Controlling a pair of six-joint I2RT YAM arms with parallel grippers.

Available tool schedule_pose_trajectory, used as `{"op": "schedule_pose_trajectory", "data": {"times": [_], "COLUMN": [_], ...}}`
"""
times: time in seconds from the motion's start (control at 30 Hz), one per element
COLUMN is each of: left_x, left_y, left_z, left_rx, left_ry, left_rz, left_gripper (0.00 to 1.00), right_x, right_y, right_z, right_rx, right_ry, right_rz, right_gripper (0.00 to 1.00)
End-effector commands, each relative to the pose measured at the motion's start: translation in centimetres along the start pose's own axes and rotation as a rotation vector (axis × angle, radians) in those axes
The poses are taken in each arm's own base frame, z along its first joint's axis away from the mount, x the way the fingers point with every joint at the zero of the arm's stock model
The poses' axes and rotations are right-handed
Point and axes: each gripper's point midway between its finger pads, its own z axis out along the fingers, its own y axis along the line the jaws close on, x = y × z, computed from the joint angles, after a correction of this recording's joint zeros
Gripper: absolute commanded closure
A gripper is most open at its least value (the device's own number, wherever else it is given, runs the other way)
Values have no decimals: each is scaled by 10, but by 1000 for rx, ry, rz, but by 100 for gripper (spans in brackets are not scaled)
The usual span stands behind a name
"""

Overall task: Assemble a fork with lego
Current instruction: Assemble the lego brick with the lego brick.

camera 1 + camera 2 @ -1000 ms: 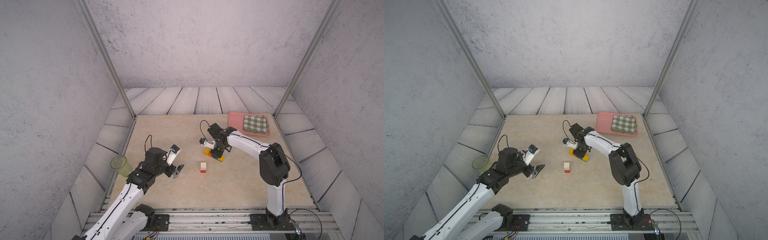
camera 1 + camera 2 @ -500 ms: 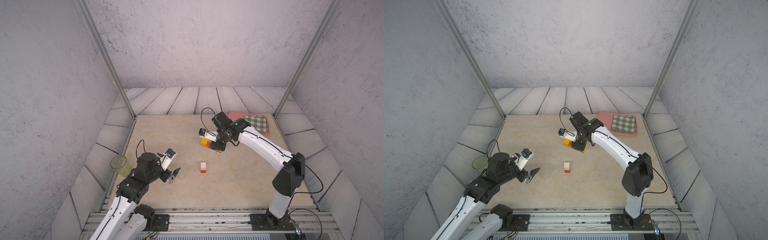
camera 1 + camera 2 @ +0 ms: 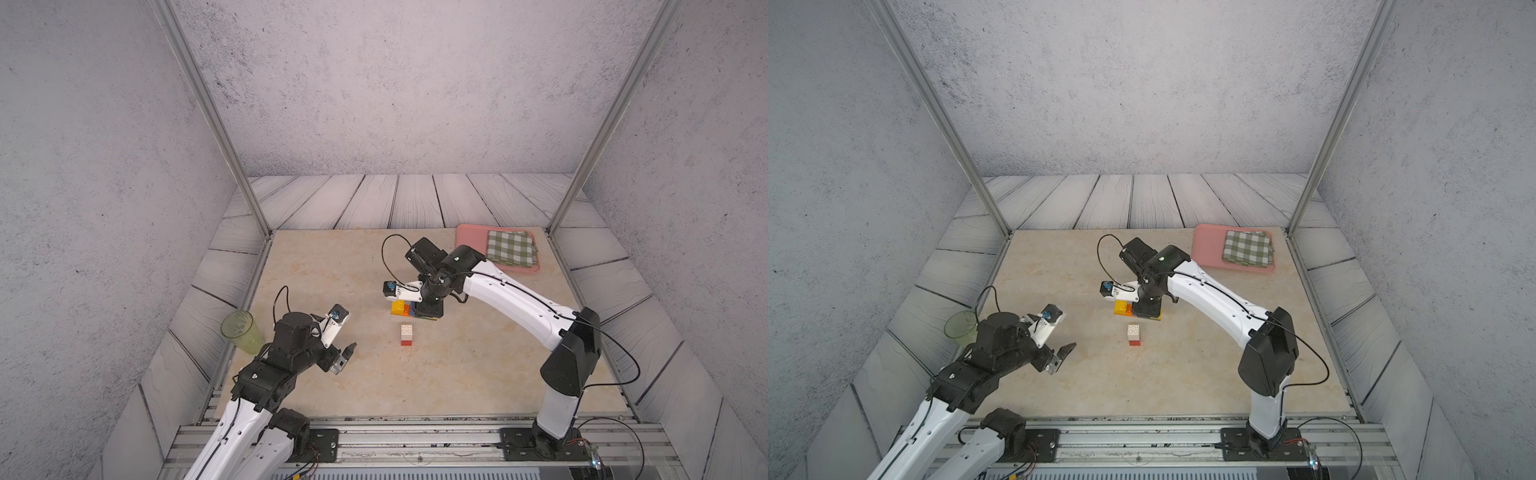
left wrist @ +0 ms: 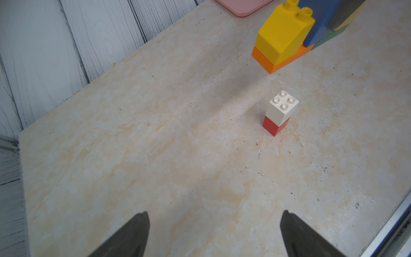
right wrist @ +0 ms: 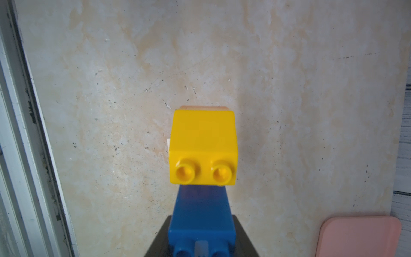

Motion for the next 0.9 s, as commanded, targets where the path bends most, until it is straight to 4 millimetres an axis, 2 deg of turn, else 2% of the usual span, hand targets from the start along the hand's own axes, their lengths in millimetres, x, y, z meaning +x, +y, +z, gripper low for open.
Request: {"op": "schedule_pose_trajectory", "data": {"times": [0.0,0.4,0.87], "left_x": [11,21,23], "left_y": [0,-1,-1], "left_z": [1,5,8], "left_rx": [-8,-14,-16], "left_ry": [24,42,45], "left_rz": [-4,-13,-16], "left_gripper": [2,2,2], "right_x": [2,-2,4], "right_y": [6,21,26], "right_z": [17,40,62], "right_rx": [-39,-93,-104], "right_ry": [54,88,136], "right_rz": [-22,-57,-78], "right_gripper": [100,100,100]}}
